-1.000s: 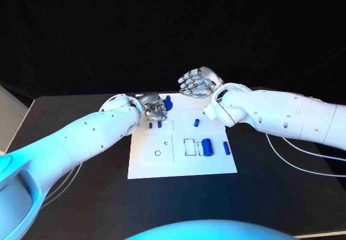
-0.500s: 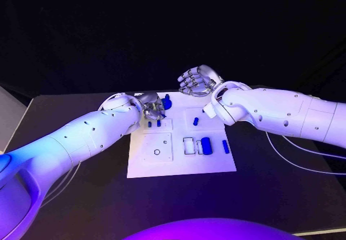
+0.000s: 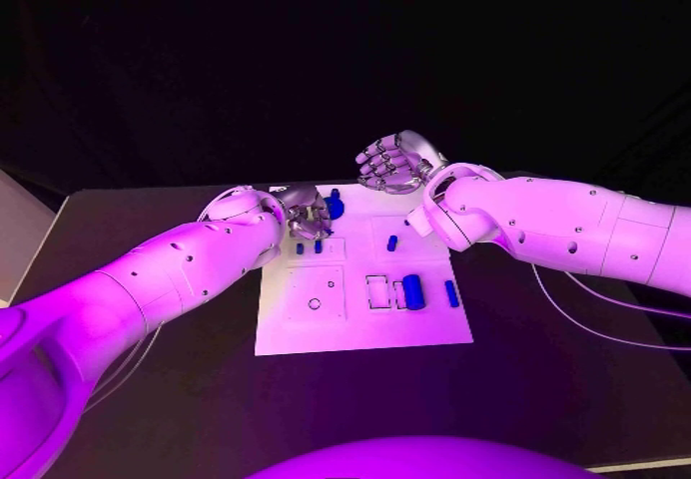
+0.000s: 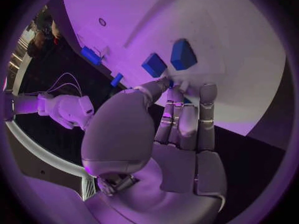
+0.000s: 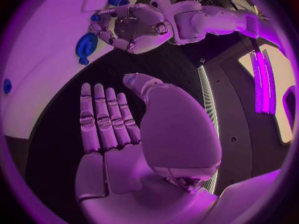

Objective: Assemble the parts on the task board

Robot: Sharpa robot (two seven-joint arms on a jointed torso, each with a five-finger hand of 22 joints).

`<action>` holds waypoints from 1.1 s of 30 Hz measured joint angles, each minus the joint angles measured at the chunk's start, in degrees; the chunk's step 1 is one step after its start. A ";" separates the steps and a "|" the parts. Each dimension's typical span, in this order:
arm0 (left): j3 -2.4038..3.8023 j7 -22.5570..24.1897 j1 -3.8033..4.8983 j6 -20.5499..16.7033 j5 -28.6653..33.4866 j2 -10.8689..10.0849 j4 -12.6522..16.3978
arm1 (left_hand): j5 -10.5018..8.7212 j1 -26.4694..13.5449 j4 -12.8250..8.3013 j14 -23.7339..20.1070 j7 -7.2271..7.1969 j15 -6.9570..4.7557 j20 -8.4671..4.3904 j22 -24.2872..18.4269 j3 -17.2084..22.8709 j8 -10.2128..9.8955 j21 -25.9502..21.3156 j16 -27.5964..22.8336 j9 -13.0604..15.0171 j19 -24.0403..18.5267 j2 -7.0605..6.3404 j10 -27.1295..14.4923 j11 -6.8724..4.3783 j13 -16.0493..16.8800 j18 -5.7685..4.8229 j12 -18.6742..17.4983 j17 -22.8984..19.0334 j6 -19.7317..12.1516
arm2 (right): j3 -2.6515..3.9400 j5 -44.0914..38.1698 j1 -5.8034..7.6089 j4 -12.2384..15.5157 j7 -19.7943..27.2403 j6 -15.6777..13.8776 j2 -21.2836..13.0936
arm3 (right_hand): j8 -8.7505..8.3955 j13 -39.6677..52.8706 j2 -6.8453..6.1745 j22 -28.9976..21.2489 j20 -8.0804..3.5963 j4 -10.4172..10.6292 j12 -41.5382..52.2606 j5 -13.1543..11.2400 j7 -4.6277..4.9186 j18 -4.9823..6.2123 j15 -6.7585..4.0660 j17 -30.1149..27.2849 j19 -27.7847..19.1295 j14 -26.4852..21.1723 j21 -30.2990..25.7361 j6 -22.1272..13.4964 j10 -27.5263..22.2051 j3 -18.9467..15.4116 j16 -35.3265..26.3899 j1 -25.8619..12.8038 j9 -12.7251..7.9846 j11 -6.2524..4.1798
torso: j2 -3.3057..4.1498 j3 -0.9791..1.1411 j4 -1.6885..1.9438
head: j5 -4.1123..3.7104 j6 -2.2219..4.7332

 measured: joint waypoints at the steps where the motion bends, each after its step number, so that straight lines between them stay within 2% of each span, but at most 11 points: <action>1: -0.03 0.09 0.00 -0.05 -0.22 0.03 -0.03 | 0.00 0.29 -0.24 0.00 0.00 0.00 -0.01 0.22 0.24 0.00 0.01 0.00 0.00 0.38 -0.29 -0.12 -0.11 0.00 -0.01 0.36 0.08 0.00 | 0.00 0.00 0.00 0.00 0.00 0.00 0.01 | 0.00 0.00 0.00 0.00 0.00 0.00 0.00 0.00 0.00 0.00 0.00 -0.01 0.00 0.00 0.00 0.00 0.00 0.00 0.00 0.00 0.00 0.00 | 0.00 0.00 0.00 | 0.01 0.00; 6: -0.91 0.81 0.29 -0.78 -1.62 0.29 -0.39 | 0.00 0.91 -1.04 0.20 -0.55 -0.20 -0.01 0.69 1.04 0.73 0.42 0.22 -0.48 0.37 -0.13 -0.71 -0.30 2.01 0.00 1.60 0.34 1.49 | 0.00 0.01 0.01 -0.01 0.00 0.02 0.07 | 0.00 0.00 0.00 0.00 0.00 0.00 0.00 0.00 0.00 0.00 0.00 -0.01 0.00 0.00 0.00 0.00 0.00 0.00 0.00 0.00 0.00 0.00 | 0.02 -0.01 -0.04 | 0.05 0.05; 13: -1.81 1.56 0.52 -2.11 -3.22 0.55 -0.90 | 0.00 1.28 -1.29 -0.34 -0.85 -0.28 -0.02 0.65 1.69 1.86 0.54 0.22 0.00 0.39 0.23 -0.92 -0.52 2.03 0.00 1.94 -2.15 3.63 | 0.00 0.02 0.01 -0.06 0.01 0.04 0.14 | 0.00 0.00 0.00 0.00 0.00 0.00 0.00 0.00 0.00 0.00 0.00 -0.01 0.00 0.00 0.00 0.00 0.00 0.00 -0.23 0.00 0.00 0.00 | 0.08 0.06 -0.12 | 0.02 0.08; 18: -2.02 1.77 0.52 -2.66 -3.90 0.64 -1.01 | -0.01 1.68 -1.49 -0.55 -1.05 -0.49 -0.52 1.78 2.93 2.50 1.34 0.22 0.19 0.88 0.64 -0.91 -0.52 2.22 0.00 2.21 -3.55 4.97 | 0.00 0.02 0.00 -0.07 0.01 0.06 0.17 | 0.00 0.00 0.00 0.00 0.00 0.00 0.00 0.00 0.00 0.00 0.00 -0.01 0.00 0.00 0.00 0.00 0.00 0.00 -0.23 0.00 0.00 0.00 | 0.07 0.07 -0.09 | -0.07 0.08; 26: -2.16 2.13 0.45 -3.13 -4.35 0.62 -0.85 | -0.04 1.70 -1.48 -0.51 -1.03 -0.52 -0.51 3.21 4.36 2.86 2.33 0.22 0.33 1.89 1.36 -0.88 -0.55 2.26 0.00 2.22 -3.16 5.59 | 0.00 0.03 0.00 -0.09 0.02 0.09 0.17 | 0.00 0.00 0.00 0.00 0.00 0.00 0.00 0.00 0.00 0.00 0.00 -0.01 0.00 0.00 0.00 0.00 0.00 0.00 -0.23 0.00 0.00 0.00 | 0.02 0.04 -0.05 | -0.12 0.07; 29: -2.22 2.30 0.39 -3.43 -4.35 0.53 -0.71 | -0.05 1.44 -1.33 -0.32 -1.02 -0.71 -0.62 3.87 4.51 2.86 2.67 0.22 0.28 2.41 1.53 -0.57 -0.85 2.30 -0.95 2.63 -3.00 5.59 | 0.00 0.03 0.00 -0.10 0.02 0.10 0.17 | 0.00 0.00 0.00 0.00 0.00 0.00 0.01 0.00 0.00 0.00 -0.01 -0.01 0.00 0.01 0.00 0.00 0.01 0.00 -0.23 0.00 0.00 -0.01 | 0.01 0.02 -0.02 | -0.12 0.11; 33: -2.27 2.50 0.31 -3.84 -4.32 0.41 -0.52 | -0.05 0.95 -1.33 -0.18 -1.04 -0.85 -0.60 4.21 4.51 2.86 2.89 0.22 0.23 2.43 1.19 -0.58 -0.85 2.44 -0.95 2.63 -2.77 5.57 | 0.00 0.03 0.00 -0.11 0.02 0.11 0.18 | 0.00 0.00 0.00 0.00 0.00 0.00 0.01 0.00 0.00 0.00 -0.21 0.00 0.00 0.21 0.00 0.00 0.21 0.00 -0.23 0.00 0.00 -0.21 | 0.00 -0.01 -0.01 | -0.03 0.15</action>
